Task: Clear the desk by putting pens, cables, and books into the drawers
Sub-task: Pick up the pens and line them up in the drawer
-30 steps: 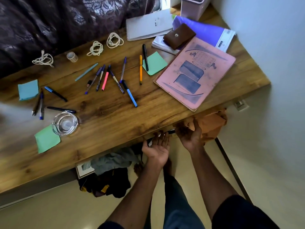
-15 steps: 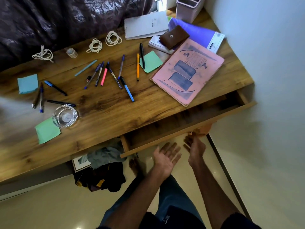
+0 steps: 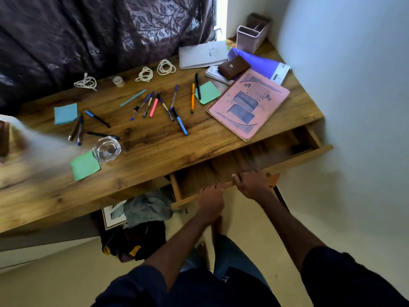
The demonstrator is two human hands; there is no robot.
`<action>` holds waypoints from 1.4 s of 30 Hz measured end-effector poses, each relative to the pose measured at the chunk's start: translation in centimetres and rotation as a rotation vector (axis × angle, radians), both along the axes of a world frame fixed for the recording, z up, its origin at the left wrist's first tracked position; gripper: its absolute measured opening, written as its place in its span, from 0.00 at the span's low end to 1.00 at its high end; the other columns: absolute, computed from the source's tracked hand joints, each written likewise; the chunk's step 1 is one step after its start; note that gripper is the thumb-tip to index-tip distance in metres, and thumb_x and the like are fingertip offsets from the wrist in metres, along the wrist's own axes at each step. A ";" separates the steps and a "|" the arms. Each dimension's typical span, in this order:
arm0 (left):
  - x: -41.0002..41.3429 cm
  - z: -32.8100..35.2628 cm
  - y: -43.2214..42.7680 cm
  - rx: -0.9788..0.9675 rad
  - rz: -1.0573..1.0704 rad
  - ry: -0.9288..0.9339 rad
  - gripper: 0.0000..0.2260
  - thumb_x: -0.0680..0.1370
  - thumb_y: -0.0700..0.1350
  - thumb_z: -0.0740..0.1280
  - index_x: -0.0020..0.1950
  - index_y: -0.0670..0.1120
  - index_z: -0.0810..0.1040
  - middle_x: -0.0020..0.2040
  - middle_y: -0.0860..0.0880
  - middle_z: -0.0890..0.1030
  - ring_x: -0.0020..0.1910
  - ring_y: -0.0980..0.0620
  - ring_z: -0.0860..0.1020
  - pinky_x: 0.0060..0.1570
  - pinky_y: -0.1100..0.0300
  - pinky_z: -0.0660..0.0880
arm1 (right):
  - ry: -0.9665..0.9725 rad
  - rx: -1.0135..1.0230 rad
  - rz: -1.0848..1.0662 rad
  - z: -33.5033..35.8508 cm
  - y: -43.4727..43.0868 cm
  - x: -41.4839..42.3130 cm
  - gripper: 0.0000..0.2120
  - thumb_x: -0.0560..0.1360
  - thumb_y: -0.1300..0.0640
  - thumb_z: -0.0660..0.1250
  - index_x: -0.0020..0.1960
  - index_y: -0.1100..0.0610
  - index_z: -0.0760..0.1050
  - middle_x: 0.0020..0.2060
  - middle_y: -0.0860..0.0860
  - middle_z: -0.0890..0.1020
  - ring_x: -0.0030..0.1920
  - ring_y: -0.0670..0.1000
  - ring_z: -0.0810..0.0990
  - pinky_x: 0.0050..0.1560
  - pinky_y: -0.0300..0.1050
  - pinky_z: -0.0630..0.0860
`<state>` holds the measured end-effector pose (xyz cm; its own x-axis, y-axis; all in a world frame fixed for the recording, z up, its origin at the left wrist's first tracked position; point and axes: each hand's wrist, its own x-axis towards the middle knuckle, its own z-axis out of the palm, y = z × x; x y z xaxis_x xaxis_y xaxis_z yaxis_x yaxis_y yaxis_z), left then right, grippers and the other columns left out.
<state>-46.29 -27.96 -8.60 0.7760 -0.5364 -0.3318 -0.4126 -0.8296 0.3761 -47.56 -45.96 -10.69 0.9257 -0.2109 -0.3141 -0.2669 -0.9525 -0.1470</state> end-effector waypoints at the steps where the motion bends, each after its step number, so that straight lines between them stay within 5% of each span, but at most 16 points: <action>1: -0.4 0.1 0.3 -0.023 -0.005 0.004 0.13 0.84 0.43 0.56 0.66 0.46 0.74 0.57 0.46 0.80 0.54 0.48 0.78 0.56 0.52 0.75 | 0.009 0.003 0.008 0.2 0.1 -0.6 0.27 0.82 0.42 0.50 0.52 0.56 0.82 0.51 0.58 0.84 0.54 0.58 0.80 0.60 0.51 0.68; 5: -3.0 0.1 1.0 -0.011 -0.092 0.072 0.10 0.83 0.42 0.59 0.61 0.47 0.77 0.53 0.47 0.81 0.49 0.50 0.80 0.44 0.59 0.75 | 0.041 -0.007 -0.006 0.8 0.7 -4.5 0.25 0.81 0.43 0.52 0.50 0.58 0.81 0.49 0.59 0.84 0.52 0.59 0.81 0.56 0.50 0.70; 12: -10.7 -0.4 2.6 -0.008 -0.181 0.249 0.17 0.84 0.40 0.55 0.73 0.45 0.71 0.66 0.42 0.77 0.63 0.43 0.77 0.62 0.50 0.73 | 0.129 0.012 -0.029 1.0 1.8 -13.7 0.22 0.81 0.45 0.52 0.51 0.57 0.79 0.51 0.58 0.84 0.53 0.59 0.81 0.56 0.51 0.71; 24: -20.8 -0.4 3.1 0.019 -0.305 0.310 0.14 0.85 0.45 0.57 0.67 0.43 0.75 0.59 0.42 0.80 0.56 0.44 0.78 0.49 0.58 0.68 | 0.199 0.125 -0.118 1.9 2.8 -25.6 0.23 0.80 0.44 0.51 0.50 0.57 0.79 0.49 0.57 0.83 0.52 0.58 0.80 0.63 0.55 0.69; 28: -23.1 0.0 2.7 0.102 -0.353 0.377 0.12 0.84 0.46 0.59 0.63 0.44 0.77 0.57 0.42 0.80 0.51 0.46 0.78 0.46 0.56 0.70 | 0.238 0.163 -0.160 2.1 2.8 -29.1 0.21 0.80 0.43 0.54 0.47 0.56 0.78 0.46 0.56 0.82 0.50 0.57 0.80 0.56 0.53 0.73; 35: -23.7 1.4 3.3 0.120 -0.321 0.408 0.14 0.84 0.49 0.58 0.62 0.43 0.78 0.53 0.43 0.80 0.47 0.48 0.75 0.45 0.55 0.68 | 0.253 0.170 -0.122 2.4 3.2 -29.9 0.21 0.82 0.44 0.53 0.52 0.58 0.78 0.50 0.57 0.82 0.52 0.58 0.80 0.60 0.55 0.71; 42: -22.3 1.8 5.6 0.087 -0.387 0.441 0.15 0.85 0.47 0.56 0.61 0.39 0.77 0.56 0.39 0.80 0.55 0.40 0.78 0.50 0.54 0.70 | 0.342 0.084 -0.131 2.4 4.3 -28.8 0.18 0.81 0.46 0.58 0.60 0.58 0.75 0.57 0.56 0.80 0.58 0.58 0.79 0.59 0.51 0.72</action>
<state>-68.63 -22.39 -6.81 0.3083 -0.7091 -0.6341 -0.5113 -0.6856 0.5182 -76.31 -41.62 -8.34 0.7312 -0.2809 -0.6216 -0.4329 -0.8953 -0.1047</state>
